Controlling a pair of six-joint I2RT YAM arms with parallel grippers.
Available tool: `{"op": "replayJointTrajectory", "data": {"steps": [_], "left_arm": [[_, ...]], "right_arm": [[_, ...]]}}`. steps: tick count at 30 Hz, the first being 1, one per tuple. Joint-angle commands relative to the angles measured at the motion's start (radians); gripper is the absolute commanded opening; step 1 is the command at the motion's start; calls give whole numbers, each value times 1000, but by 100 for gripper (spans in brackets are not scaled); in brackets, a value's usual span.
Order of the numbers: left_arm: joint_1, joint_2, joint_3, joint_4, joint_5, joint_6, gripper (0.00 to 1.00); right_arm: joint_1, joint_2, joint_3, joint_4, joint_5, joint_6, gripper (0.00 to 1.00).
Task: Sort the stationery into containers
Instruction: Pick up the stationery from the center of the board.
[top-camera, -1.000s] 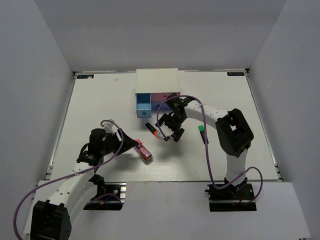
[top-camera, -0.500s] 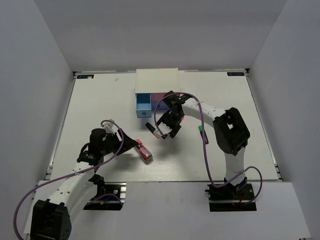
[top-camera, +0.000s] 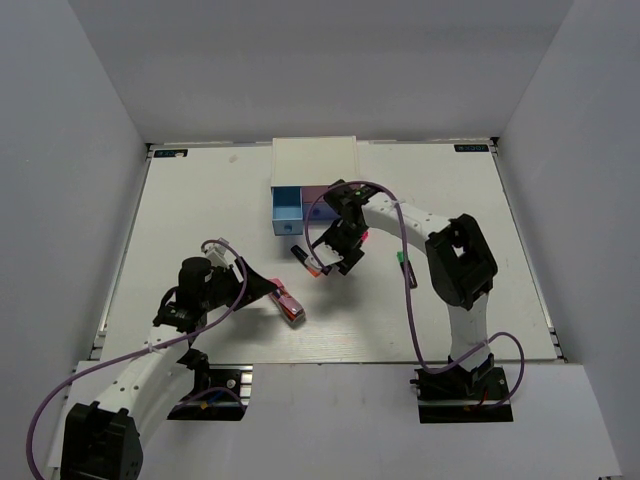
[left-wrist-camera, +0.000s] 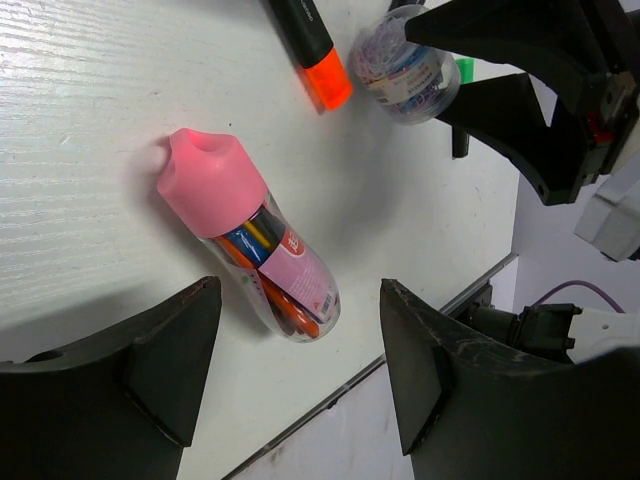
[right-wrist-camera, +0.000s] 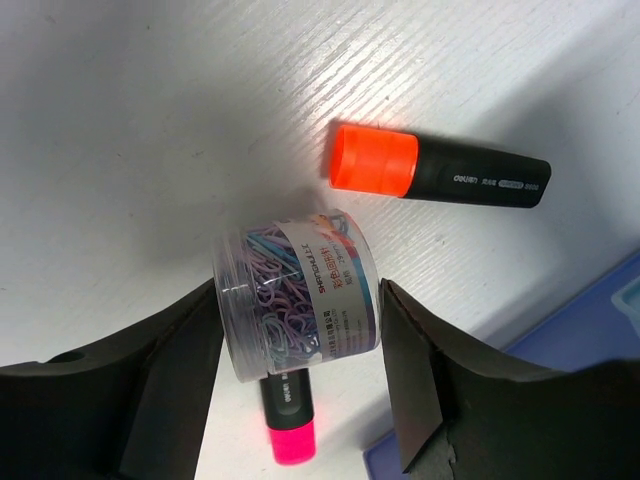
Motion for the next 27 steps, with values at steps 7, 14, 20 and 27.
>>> {"op": "replayJointTrajectory", "data": {"steps": [7,14,20,27], "left_arm": [[4,-15,-3,11,14,-9,75],[4,-15,-3,31,14,-9,75],[4,-4,-12,65,23,-29,75],[4,-4,-12,74,14,-29,75]], "right_arm": [[7,-234,-28,-1,-93,118,15],[5,-340,-5,72,-95,135,12],[10,-354,10,235,-122,102,11],[16,-283,110,373,-138,89,11]]}}
